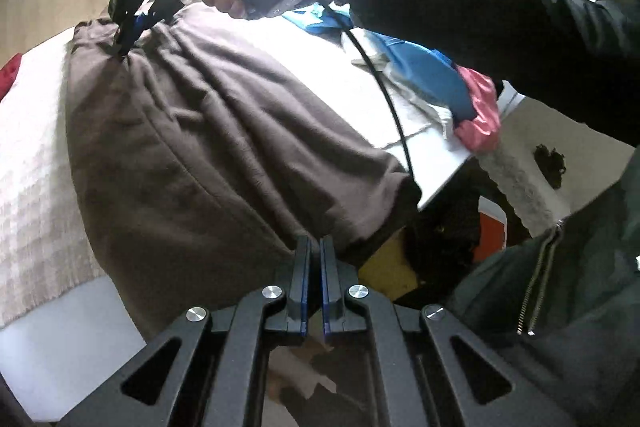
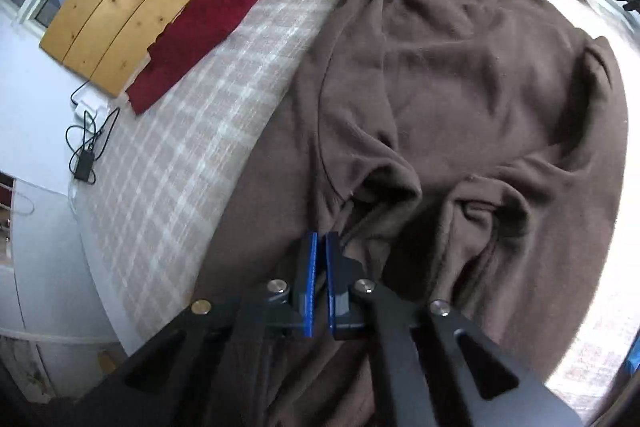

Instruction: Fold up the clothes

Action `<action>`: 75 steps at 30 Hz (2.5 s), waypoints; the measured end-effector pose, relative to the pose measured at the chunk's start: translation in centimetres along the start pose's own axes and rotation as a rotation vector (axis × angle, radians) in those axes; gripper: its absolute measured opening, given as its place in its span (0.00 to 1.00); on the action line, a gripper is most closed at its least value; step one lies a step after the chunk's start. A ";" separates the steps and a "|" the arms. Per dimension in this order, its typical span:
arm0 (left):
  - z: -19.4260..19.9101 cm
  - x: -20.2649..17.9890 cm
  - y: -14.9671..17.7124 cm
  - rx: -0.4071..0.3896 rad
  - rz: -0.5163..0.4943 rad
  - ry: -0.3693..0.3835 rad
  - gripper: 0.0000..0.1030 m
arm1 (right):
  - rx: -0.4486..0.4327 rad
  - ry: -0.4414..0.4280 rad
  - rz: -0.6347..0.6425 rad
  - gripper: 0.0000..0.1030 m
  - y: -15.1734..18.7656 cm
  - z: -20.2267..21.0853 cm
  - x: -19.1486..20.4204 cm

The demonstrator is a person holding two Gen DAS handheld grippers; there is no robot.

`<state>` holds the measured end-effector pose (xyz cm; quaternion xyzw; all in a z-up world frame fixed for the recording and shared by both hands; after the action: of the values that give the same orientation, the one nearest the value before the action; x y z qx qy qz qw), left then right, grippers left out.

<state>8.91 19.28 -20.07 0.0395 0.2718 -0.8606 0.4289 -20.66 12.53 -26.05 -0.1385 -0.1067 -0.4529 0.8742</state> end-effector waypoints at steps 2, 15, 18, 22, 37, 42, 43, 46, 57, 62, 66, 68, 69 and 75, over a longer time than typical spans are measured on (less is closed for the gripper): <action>0.2 -0.4 -0.2 0.005 -0.020 0.005 0.03 | -0.019 0.035 0.022 0.04 0.0 0.9 -0.2; -0.8 0.0 0.1 0.074 -0.054 -0.008 0.03 | 0.037 -0.015 0.006 0.26 -1.4 -1.7 0.9; -0.8 -0.2 0.2 0.087 -0.069 -0.014 0.03 | 0.007 0.037 0.044 0.05 -1.4 -0.8 1.3; -1.0 -0.6 0.3 0.108 -0.103 -0.034 0.03 | -0.032 0.123 0.094 0.04 -1.0 1.3 0.9; 4.2 2.8 1.7 0.077 0.019 -0.145 0.13 | -0.099 0.149 0.237 0.19 5.3 4.0 4.6; 2.0 6.7 0.8 0.038 0.100 -0.209 0.13 | -0.042 0.193 0.295 0.26 10.7 -0.3 5.9; 0.8 6.9 1.2 0.076 0.085 -0.241 0.12 | -0.035 0.205 0.296 0.28 11.6 -0.3 5.8; 0.5 6.1 2.3 0.115 0.049 -0.262 0.14 | -0.008 0.186 0.235 0.28 15.3 1.9 4.8; 3.1 8.2 4.8 0.119 0.272 -0.219 0.27 | -0.038 0.128 -0.343 0.58 31.2 6.0 -2.3; 2.0 7.5 4.8 0.163 0.232 -0.216 0.27 | 0.014 0.207 -0.263 0.29 32.0 4.6 -1.8; 2.3 7.1 4.9 0.175 0.224 -0.221 0.31 | 0.029 0.171 -0.256 0.20 31.9 6.3 -2.2; 2.3 7.2 4.8 0.175 0.237 -0.217 0.34 | -0.017 0.181 -0.277 0.44 31.4 7.3 -2.5; 2.2 7.3 4.7 0.180 0.246 -0.213 0.35 | -0.054 0.178 -0.296 0.55 31.4 7.8 -2.6; 0.8 6.9 5.0 0.237 0.245 -0.221 0.37 | -0.020 0.171 -0.279 0.55 31.2 5.4 -1.6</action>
<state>8.51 11.45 -23.63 0.0276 0.1131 -0.8269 0.5502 3.76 32.80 -25.98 -0.0920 -0.0459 -0.5810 0.8074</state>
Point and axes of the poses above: each gripper's, at about its wrist camera, not at the fingertips, and z roughly against the way its jaws point, x to its left, y to its underside, the point moved 9 cm from there along -z, roughly the way its jaws point, and after that the axes turned 9 degrees about x, right-handed, at the moved point
